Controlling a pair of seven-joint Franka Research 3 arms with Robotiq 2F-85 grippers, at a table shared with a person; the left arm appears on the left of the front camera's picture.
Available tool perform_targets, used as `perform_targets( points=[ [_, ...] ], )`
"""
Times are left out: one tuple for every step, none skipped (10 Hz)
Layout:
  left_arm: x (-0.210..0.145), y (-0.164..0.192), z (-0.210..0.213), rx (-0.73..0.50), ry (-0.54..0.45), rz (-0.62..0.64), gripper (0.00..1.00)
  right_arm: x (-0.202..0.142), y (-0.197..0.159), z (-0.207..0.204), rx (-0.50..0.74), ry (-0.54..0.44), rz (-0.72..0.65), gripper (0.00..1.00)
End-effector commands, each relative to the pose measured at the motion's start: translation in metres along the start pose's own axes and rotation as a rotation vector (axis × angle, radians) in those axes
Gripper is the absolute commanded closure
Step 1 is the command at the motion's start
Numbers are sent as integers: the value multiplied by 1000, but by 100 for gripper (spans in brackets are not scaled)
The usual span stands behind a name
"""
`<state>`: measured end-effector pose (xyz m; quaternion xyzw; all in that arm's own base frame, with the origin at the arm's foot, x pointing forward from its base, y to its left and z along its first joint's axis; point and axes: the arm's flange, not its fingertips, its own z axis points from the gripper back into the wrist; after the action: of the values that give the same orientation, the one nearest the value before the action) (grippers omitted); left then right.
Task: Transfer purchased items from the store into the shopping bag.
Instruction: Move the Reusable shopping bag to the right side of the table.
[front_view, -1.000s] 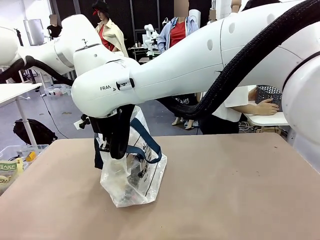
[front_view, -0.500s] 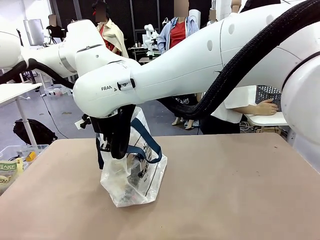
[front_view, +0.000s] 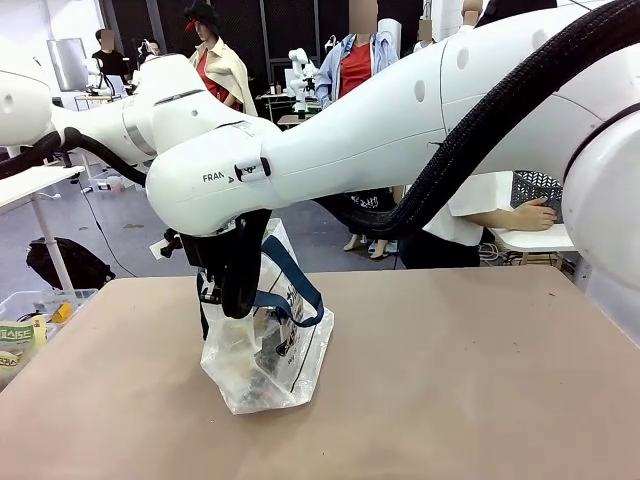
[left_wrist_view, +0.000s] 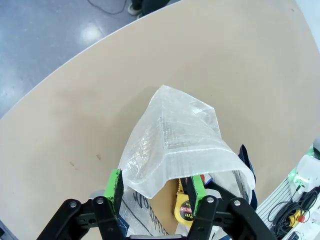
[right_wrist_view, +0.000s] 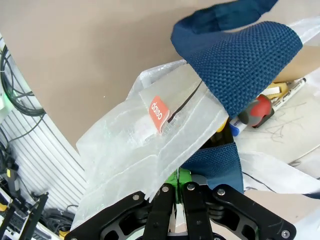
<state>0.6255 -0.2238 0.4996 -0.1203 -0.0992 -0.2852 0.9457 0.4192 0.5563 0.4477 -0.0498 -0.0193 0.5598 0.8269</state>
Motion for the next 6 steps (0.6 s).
perform_targets(
  points=[
    [4,3,1,-11,10,46,33,-6,5,-11,11,-13,-10,100],
    [3,4,0,-10,10,49,33,-7,6,-11,9,-11,-13,100],
    [4,4,-2,-10,12,50,33,-7,6,-11,6,-10,-14,100],
    [5,6,-5,-6,17,57,33,-6,7,-11,5,-8,-16,100],
    [4,7,-6,5,18,63,33,-6,6,-11,6,-7,-19,100],
    [2,8,-7,34,8,70,33,-6,6,-12,6,-4,-18,100]
  ],
)
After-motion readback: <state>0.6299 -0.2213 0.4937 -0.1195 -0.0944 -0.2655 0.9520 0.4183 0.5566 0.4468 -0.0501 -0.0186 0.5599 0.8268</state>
